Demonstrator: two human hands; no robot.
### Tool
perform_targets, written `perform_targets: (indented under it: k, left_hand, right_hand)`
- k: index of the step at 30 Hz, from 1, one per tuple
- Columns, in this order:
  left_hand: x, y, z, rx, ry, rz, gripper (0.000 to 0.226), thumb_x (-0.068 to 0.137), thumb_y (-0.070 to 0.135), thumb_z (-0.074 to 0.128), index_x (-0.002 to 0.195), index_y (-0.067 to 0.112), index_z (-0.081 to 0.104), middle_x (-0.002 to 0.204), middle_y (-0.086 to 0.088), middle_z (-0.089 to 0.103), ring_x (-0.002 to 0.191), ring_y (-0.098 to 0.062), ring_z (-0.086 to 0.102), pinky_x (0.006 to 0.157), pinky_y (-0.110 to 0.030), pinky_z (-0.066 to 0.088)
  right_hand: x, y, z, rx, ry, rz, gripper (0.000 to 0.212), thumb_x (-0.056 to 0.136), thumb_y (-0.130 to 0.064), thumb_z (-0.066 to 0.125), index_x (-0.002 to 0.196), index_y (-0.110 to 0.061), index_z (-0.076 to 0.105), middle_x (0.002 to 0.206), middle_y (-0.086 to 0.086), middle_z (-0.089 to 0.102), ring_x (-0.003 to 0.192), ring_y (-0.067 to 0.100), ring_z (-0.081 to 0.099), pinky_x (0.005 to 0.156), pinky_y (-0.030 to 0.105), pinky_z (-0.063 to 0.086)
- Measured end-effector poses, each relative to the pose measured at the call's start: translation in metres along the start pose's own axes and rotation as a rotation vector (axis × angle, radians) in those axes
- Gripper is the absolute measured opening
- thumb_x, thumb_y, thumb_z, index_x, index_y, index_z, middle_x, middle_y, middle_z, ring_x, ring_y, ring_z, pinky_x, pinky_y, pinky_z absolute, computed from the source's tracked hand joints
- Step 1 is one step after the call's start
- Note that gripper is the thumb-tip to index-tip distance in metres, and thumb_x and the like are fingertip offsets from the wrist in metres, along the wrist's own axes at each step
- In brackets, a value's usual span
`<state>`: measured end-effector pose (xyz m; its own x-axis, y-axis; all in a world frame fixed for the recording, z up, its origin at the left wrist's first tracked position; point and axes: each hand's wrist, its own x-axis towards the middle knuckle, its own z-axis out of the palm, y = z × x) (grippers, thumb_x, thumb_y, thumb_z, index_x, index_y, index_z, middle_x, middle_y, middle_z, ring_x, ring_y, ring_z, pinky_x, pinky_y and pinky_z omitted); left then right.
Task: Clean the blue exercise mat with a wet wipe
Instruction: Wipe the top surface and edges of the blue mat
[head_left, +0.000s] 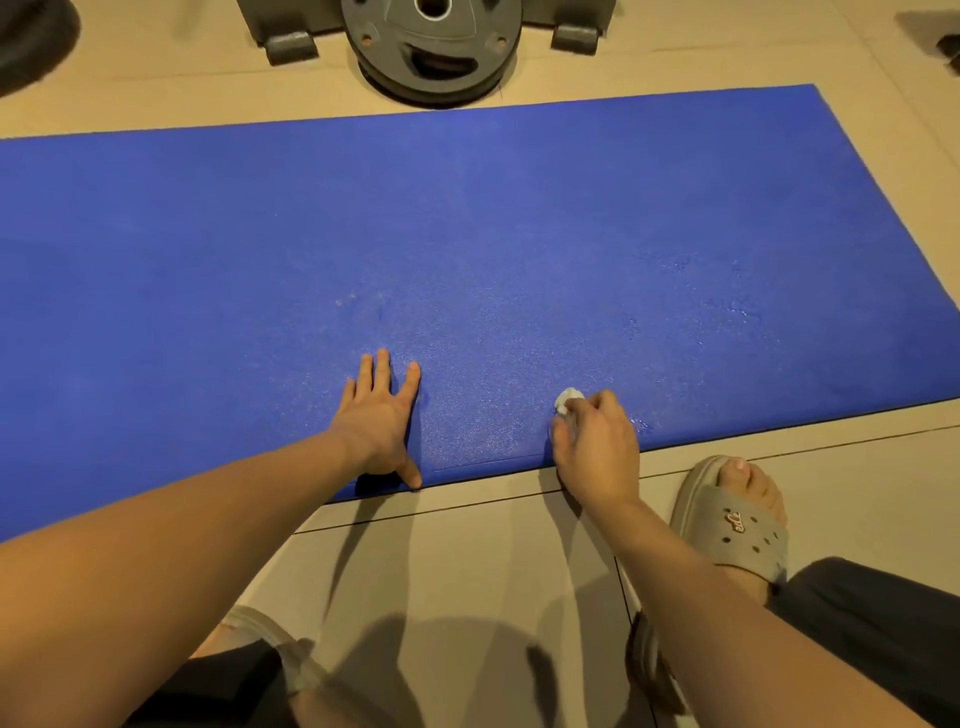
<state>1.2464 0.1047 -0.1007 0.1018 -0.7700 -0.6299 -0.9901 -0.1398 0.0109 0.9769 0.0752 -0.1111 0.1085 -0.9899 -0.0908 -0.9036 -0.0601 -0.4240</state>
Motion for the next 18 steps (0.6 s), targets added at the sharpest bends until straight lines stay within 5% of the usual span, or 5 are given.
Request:
perform_targets:
  k: [3, 9, 18]
  left_hand:
    - [0.0, 0.0, 0.0, -0.007, 0.006, -0.001, 0.162, 0.053, 0.069, 0.09, 0.159, 0.022, -0.023, 0.163, -0.022, -0.03, 0.151, -0.043, -0.026, 0.126, -0.055, 0.005]
    - [0.001, -0.003, 0.003, -0.054, 0.015, 0.002, 0.164, 0.052, 0.068, 0.091, 0.159, 0.024, -0.025, 0.162, -0.02, -0.033, 0.15, -0.041, -0.029, 0.126, -0.056, 0.001]
    - [0.0, -0.001, 0.004, -0.06, 0.019, -0.017, 0.167, 0.05, 0.068, 0.091, 0.157, 0.025, -0.029, 0.161, -0.019, -0.035, 0.15, -0.04, -0.031, 0.126, -0.055, 0.0]
  right_hand:
    - [0.003, -0.011, 0.009, 0.093, -0.008, 0.124, 0.029, 0.094, -0.034, 0.068, 0.112, -0.012, 0.064, 0.11, 0.007, 0.055, 0.097, 0.03, 0.057, 0.084, 0.041, 0.045]
    - [0.015, -0.02, 0.014, 0.091, -0.01, 0.285, 0.012, 0.098, -0.013, 0.056, 0.104, -0.007, 0.065, 0.107, 0.014, 0.066, 0.096, 0.036, 0.062, 0.075, 0.037, 0.038]
    - [-0.055, -0.067, 0.047, 0.107, -0.221, -0.222, 0.016, 0.092, -0.012, 0.055, 0.102, -0.019, 0.066, 0.098, 0.005, 0.058, 0.083, 0.03, 0.062, 0.07, 0.039, 0.049]
